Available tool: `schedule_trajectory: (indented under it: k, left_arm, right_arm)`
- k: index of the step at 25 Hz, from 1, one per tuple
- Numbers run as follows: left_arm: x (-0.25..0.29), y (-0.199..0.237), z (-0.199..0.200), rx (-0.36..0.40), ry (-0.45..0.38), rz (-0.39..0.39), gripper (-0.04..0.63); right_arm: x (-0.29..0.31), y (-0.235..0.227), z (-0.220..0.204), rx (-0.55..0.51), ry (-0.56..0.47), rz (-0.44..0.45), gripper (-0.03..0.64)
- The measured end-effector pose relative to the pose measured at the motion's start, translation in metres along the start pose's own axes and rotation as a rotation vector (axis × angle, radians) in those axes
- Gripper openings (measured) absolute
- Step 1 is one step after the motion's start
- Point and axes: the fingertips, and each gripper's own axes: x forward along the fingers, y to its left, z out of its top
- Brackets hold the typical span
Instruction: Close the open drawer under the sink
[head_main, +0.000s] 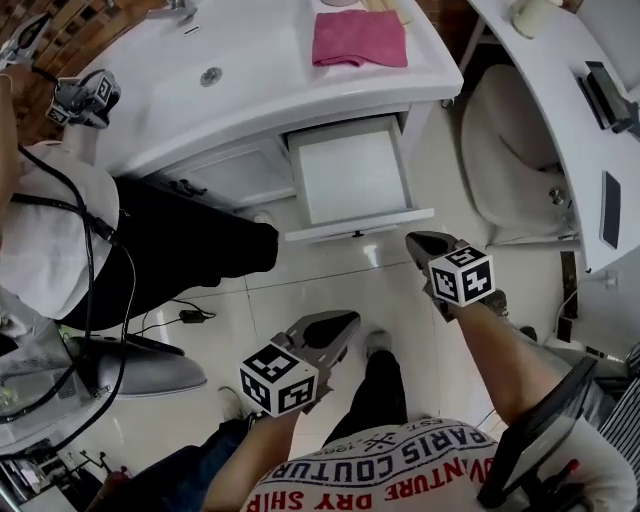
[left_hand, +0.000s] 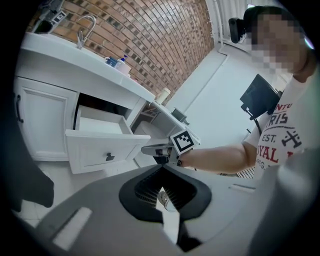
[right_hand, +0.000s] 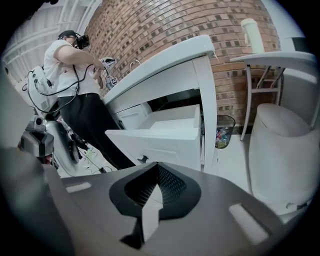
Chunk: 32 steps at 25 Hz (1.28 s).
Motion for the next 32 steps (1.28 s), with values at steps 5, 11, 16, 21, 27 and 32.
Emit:
schedule_trajectory:
  k: [5,11,16,21,27,32]
  left_arm:
    - [0.004,0.015,0.000,-0.031,0.007,-0.001,-0.018]
    - [-0.004,0.026,0.007,-0.033,-0.012,0.005,-0.018]
    - [-0.003,0.033,0.005,-0.072,-0.029,-0.007,-0.018]
    - [-0.004,0.037,0.003,-0.077,-0.026,-0.004,-0.018]
    - [-0.011,0.052,-0.001,-0.091,-0.018,0.024,-0.018]
    - [-0.016,0.067,-0.010,-0.108,-0.018,0.029,-0.018]
  right_arm:
    - [0.010,-0.016,0.015,0.031,-0.015,-0.027,0.008]
    - [0.020,-0.020,0.022,0.040,-0.042,-0.051,0.008]
    - [0.034,-0.026,0.040,0.067,-0.070,-0.042,0.008]
    - [0.055,-0.041,0.069,0.091,-0.089,-0.034,0.008]
    - [0.084,-0.065,0.113,0.147,-0.129,-0.042,0.009]
    - [0.104,-0.080,0.153,0.170,-0.171,-0.065,0.008]
